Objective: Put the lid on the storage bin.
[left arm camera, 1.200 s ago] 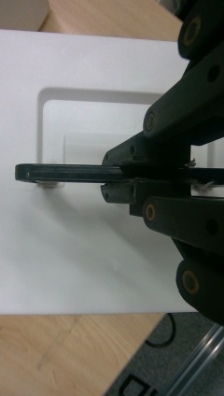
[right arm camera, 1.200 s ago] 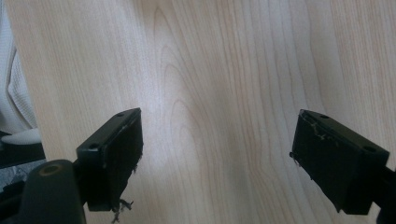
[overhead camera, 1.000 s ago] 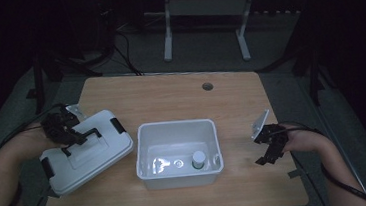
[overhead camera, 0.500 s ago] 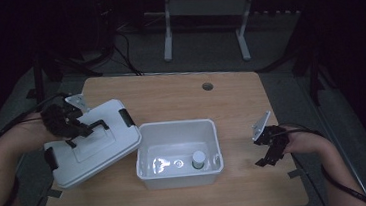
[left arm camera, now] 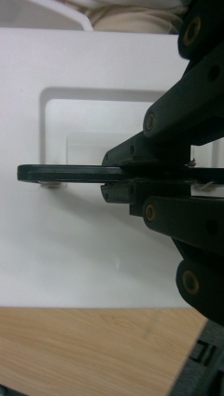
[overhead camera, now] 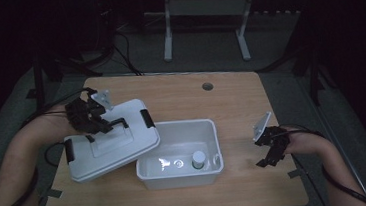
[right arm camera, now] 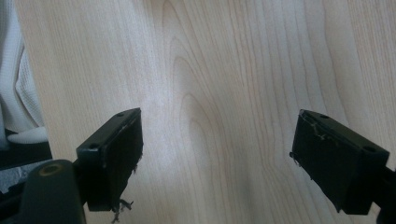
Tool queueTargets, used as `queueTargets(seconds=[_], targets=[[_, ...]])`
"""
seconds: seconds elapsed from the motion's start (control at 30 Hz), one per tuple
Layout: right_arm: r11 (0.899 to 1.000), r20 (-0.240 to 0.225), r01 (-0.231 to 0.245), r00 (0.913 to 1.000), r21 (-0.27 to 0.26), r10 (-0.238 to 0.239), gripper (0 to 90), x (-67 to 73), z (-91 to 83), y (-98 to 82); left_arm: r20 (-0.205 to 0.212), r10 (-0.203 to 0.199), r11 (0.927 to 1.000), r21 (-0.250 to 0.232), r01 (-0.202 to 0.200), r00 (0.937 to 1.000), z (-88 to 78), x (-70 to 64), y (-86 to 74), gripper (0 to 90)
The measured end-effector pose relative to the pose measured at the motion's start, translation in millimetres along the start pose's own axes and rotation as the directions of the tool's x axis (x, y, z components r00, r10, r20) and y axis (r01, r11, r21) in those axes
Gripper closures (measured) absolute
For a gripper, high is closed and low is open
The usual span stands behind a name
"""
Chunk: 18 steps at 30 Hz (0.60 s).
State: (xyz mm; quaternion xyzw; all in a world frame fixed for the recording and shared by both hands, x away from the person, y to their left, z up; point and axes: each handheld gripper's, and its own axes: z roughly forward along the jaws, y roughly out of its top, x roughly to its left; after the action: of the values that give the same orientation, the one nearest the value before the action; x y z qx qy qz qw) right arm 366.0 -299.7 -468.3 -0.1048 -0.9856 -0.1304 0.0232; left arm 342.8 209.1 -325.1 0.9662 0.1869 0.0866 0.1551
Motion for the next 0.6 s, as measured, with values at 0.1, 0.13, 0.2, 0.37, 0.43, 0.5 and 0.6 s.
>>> queueTargets(seconds=[0.1,0.13,0.2,0.37,0.43,0.5,0.6], targets=[[1.0,-0.002,0.001,1.0,0.001,-0.001,16.2,0.3,1.0,-1.6,0.006,0.015,0.9999,0.001,-0.015,0.9999,3.0,-2.5,9.4,83.7],[1.0,-0.003,-0.004,1.0,0.004,0.004,16.2,0.7,1.3,-2.0,0.006,0.022,0.9998,-0.003,-0.022,0.9997,3.9,-3.4,12.7,83.7],[1.0,-0.004,-0.001,1.0,0.001,0.001,16.2,0.6,1.7,-3.1,0.013,0.031,0.9995,-0.006,-0.031,0.9994,5.3,-5.8,19.1,83.7],[1.0,-0.005,-0.009,0.9999,-0.005,0.009,16.2,0.5,2.3,-4.6,0.021,0.057,0.9983,-0.014,-0.057,0.9981,8.7,-10.9,35.3,83.7],[1.0,-0.004,-0.005,1.0,-0.003,0.005,16.2,0.0,3.4,-4.8,0.024,0.071,0.9974,-0.017,-0.07,0.9972,9.9,-12.7,40.3,83.7],[1.0,-0.004,-0.001,1.0,-0.001,0.001,16.2,0.1,3.5,-4.7,0.033,0.086,0.9962,-0.02,-0.085,0.9957,11.7,-15.1,47.8,83.7],[1.0,-0.004,-0.008,1.0,-0.003,0.008,16.2,0.6,3.0,-4.7,0.051,0.102,0.9945,-0.027,-0.101,0.9935,14.7,-16.3,56.2,83.7]])
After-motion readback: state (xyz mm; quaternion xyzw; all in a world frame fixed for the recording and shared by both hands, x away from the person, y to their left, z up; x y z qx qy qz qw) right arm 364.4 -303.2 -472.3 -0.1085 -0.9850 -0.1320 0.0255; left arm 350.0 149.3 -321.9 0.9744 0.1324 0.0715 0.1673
